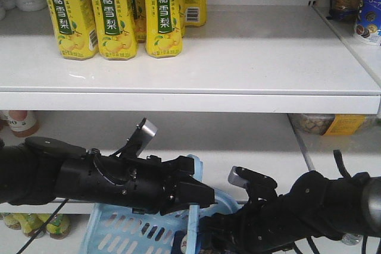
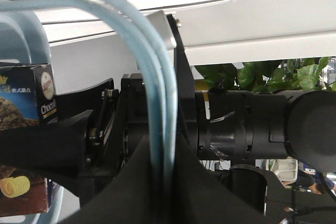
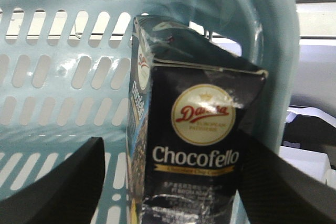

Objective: Left arm holds basket, right arm returns cookies
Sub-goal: 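Grasp the Chocofello cookie box with the right gripper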

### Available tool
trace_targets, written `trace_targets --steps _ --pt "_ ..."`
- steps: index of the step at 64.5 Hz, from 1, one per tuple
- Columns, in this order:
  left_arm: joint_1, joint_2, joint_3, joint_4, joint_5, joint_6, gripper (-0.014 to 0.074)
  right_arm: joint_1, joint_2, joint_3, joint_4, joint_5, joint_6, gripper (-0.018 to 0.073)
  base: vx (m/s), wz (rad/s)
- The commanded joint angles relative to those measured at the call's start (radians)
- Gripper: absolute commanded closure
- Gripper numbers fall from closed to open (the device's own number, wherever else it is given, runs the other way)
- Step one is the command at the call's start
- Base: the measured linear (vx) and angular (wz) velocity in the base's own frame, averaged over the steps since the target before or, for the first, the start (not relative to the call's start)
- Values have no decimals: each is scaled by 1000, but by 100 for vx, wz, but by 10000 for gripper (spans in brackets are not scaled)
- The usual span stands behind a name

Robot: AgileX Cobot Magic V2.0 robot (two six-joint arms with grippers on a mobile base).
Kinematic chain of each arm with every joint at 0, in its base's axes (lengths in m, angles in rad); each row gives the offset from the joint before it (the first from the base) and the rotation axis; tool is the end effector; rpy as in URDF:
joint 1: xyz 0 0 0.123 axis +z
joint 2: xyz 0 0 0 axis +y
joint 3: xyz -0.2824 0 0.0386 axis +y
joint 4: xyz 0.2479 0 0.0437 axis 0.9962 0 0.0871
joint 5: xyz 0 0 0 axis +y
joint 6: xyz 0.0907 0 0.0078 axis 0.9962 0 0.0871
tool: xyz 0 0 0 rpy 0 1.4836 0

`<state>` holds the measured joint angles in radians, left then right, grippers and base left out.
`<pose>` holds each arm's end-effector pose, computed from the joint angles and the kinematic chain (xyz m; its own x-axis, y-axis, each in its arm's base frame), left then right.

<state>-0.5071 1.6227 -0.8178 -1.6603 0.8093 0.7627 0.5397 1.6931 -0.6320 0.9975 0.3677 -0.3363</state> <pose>0.2370 -0.2069 0.2178 -0.9858 -0.0913 -0.1406 0.0900 0.4192 -0.9034 0.2130 0.1598 0.1233 -0.9876 0.0624 -0.1437 -0.0091 0.8930 0.4500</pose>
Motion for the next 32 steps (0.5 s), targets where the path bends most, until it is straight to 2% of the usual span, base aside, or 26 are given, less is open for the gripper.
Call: trace_targets --steps 1,9,18,32 --pt "0 -52 -34 -115 54 17 604 -1 -23 -13 67 -2 -81 63 0 0" --pt "0 -52 -34 -115 54 17 604 -1 -23 -13 166 19 -180 90 0 0" --pt "0 -52 -34 -115 54 17 604 -1 -23 -13 239 19 -244 120 0 0" --pt "0 -52 -34 -115 54 17 604 -1 -23 -13 278 34 -296 138 0 0"
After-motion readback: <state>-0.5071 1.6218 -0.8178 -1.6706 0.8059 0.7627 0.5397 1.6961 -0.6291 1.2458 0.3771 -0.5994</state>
